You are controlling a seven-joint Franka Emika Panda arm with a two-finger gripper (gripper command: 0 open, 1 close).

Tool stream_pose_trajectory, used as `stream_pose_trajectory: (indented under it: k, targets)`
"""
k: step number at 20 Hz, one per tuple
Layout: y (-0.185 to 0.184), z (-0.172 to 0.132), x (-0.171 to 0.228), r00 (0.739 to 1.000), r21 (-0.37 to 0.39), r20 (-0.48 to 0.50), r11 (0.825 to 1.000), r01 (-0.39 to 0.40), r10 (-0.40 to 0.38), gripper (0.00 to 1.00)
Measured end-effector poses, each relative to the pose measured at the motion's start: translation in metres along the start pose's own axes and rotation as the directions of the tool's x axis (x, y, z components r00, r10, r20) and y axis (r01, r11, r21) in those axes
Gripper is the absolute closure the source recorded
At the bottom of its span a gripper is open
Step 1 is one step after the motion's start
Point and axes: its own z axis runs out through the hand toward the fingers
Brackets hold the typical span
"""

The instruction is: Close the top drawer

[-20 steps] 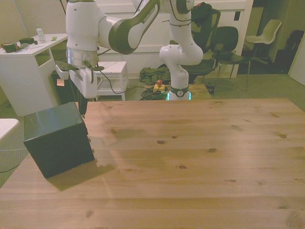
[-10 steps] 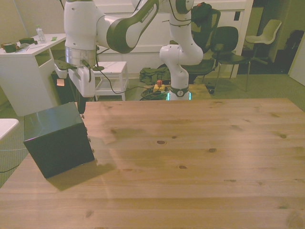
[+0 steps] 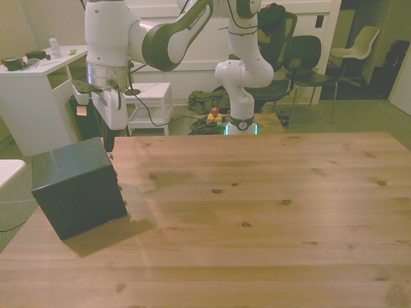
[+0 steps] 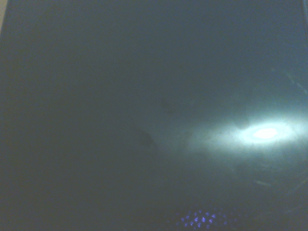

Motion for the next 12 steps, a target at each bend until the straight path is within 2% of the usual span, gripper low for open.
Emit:
stream_pose_trajectory:
  k: [5,12]
  targets:
    - [-0.003,-0.002,-0.007,1.0,0.005,0.002,1.0,0.03,-0.03,1.0]
    - [0.008,0.0,-0.074,0.991,0.01,0.05,0.992,0.127,-0.128,1.0]
